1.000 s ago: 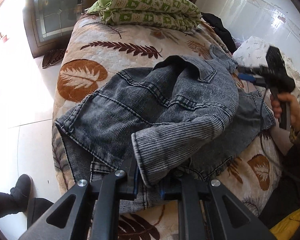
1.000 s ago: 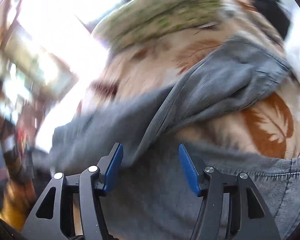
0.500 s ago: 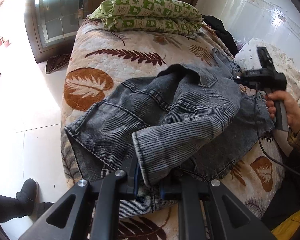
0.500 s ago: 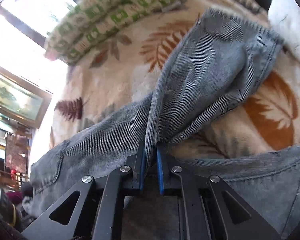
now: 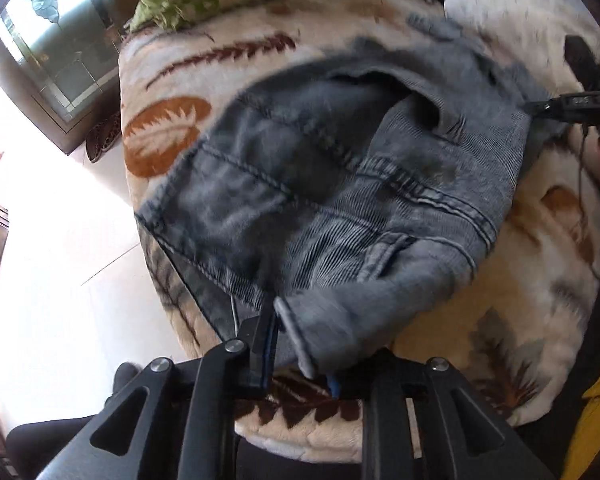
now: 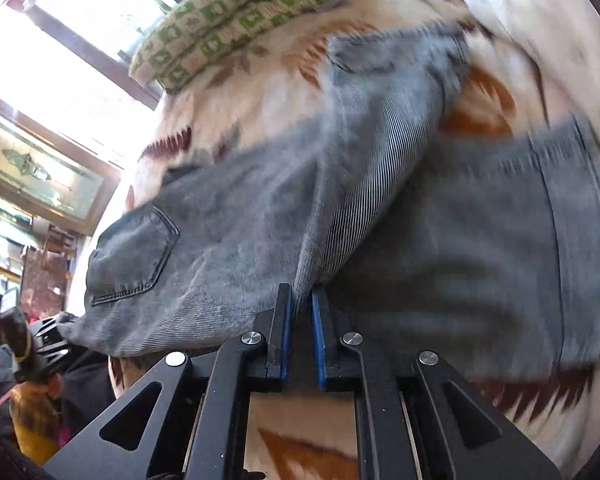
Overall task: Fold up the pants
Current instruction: 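Lift the waistband with both tools and fold it over onto the legs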
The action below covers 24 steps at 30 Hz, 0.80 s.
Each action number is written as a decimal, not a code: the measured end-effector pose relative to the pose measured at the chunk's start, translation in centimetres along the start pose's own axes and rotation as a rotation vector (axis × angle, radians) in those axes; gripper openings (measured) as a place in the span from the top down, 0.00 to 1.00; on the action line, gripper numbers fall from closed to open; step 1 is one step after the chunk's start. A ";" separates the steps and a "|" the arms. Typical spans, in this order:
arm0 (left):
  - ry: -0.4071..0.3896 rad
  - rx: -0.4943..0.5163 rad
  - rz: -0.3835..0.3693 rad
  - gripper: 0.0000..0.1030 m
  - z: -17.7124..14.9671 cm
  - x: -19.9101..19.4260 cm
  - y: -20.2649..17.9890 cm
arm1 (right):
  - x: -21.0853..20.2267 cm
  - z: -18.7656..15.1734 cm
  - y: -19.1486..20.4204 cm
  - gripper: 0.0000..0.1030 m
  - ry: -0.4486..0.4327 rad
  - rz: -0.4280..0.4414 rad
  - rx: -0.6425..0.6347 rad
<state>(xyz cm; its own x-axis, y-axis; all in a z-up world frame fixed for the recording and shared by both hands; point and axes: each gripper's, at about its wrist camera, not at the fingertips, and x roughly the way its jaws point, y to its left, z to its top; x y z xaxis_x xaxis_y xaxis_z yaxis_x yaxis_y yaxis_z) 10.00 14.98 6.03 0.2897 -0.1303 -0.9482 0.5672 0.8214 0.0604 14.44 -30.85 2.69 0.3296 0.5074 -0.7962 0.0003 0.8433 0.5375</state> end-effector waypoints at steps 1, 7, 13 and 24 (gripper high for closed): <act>0.002 -0.004 -0.003 0.75 -0.2 0.2 0.0 | 0.5 -0.9 -0.6 0.91 0.015 0.004 0.017; -0.019 -0.139 -0.187 0.28 -1.8 -1.2 2.6 | 1.3 -1.4 -0.7 0.89 0.014 0.009 0.017; -0.089 -0.262 -0.325 0.28 -3.4 -3.3 4.4 | 0.5 -0.9 0.6 0.68 -0.045 -0.013 -0.011; 0.051 -0.625 -0.377 0.28 -4.3 -1.4 3.2 | 0.1 -2.2 5.4 0.57 -0.086 -0.097 -0.208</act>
<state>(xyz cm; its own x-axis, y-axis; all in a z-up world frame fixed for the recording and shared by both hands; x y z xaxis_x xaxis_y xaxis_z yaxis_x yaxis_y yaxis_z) 8.13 20.17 6.23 0.1171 -0.4530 -0.8838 0.0706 0.8915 -0.4476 12.38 -25.88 4.93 0.4165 0.4126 -0.8101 -0.1559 0.9103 0.3835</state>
